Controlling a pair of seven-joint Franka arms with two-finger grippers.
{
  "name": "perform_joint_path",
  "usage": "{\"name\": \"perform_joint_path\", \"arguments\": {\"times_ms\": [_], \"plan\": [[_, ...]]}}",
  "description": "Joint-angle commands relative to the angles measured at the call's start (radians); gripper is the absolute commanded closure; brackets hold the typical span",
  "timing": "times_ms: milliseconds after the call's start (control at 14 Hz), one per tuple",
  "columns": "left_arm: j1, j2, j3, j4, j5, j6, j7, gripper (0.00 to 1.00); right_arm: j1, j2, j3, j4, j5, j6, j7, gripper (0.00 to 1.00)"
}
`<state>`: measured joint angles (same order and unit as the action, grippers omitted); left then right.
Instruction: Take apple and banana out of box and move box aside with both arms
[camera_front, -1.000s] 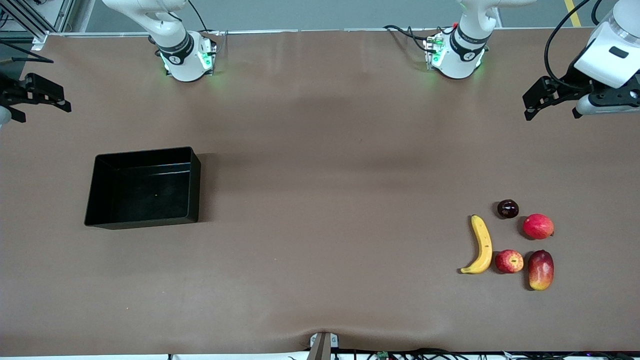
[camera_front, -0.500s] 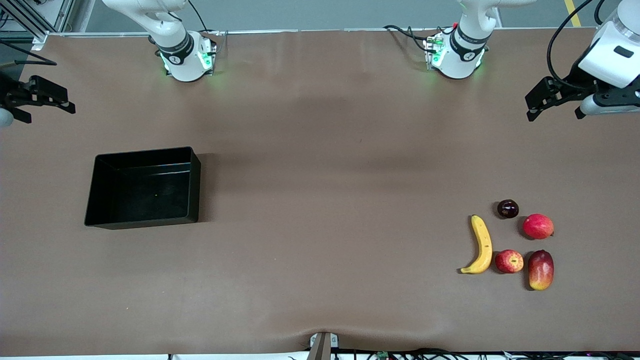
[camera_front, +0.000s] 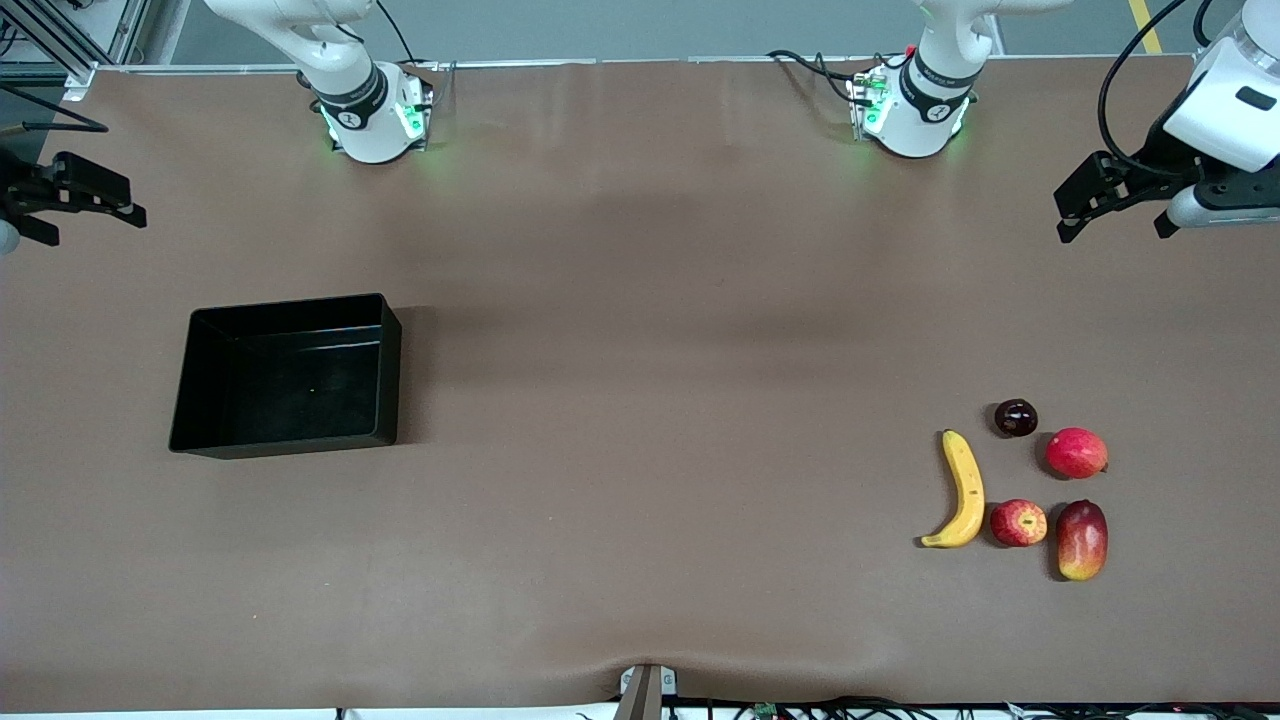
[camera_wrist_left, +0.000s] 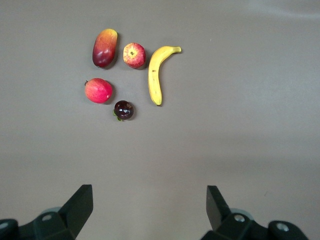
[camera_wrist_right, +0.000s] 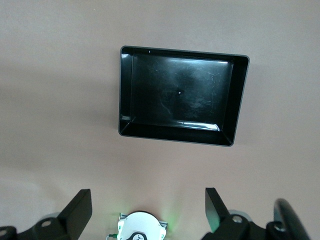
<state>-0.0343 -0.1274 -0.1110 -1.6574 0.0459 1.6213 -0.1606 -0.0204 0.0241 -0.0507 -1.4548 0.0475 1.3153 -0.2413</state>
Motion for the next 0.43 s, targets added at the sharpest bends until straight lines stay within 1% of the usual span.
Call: {"name": "perform_joint_path", "arguments": {"times_ms": [0, 357], "plan": [[0.002, 0.012, 0.001, 0.025, -0.003, -0.015, 0.006, 0.00, -0.010, -0.018, 0.005, -0.016, 0.017, -0.005, 0.016, 0.00], [0.002, 0.012, 0.002, 0.024, -0.003, -0.018, 0.007, 0.00, -0.018, -0.013, 0.005, -0.016, 0.017, -0.010, 0.016, 0.00]]}}
